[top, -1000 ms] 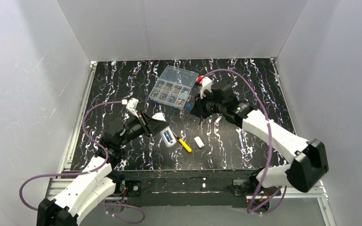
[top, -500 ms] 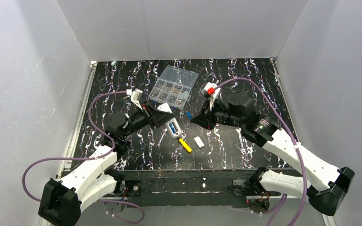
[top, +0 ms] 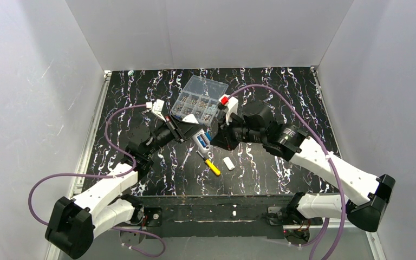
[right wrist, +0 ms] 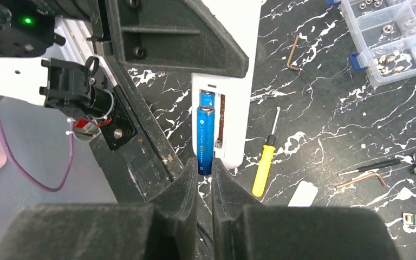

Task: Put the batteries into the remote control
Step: Place the battery at the center of the board.

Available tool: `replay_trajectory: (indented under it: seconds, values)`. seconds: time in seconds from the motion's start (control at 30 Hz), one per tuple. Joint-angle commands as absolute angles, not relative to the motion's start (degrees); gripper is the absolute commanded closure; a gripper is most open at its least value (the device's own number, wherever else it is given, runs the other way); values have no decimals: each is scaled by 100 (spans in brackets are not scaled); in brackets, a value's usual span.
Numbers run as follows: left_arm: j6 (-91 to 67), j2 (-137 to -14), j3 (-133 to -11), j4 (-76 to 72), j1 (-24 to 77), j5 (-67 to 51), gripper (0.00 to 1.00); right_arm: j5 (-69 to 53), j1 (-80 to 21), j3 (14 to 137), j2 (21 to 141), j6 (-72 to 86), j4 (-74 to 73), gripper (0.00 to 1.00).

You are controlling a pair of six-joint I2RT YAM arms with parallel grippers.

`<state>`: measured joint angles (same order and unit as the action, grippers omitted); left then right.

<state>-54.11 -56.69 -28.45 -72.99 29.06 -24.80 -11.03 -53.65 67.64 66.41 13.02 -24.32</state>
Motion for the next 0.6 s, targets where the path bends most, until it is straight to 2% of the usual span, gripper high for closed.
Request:
replay_trajectory:
  seconds: [0.0,0.27,0.57]
  values:
    - [-5689,-5566,-3064,-7907,2955,-2231,100,-937,-5388,7389,6818,1613,-2822,99]
    - [-5825,-5733,-3024,-8535,2971,-2277,100,-967,-5388,7789,6948,1626,-3249,99]
    - [-4831,-5555,-3639,-8676,2979,-4155,100,844,-5382,6945,5540,1535,-1991,99]
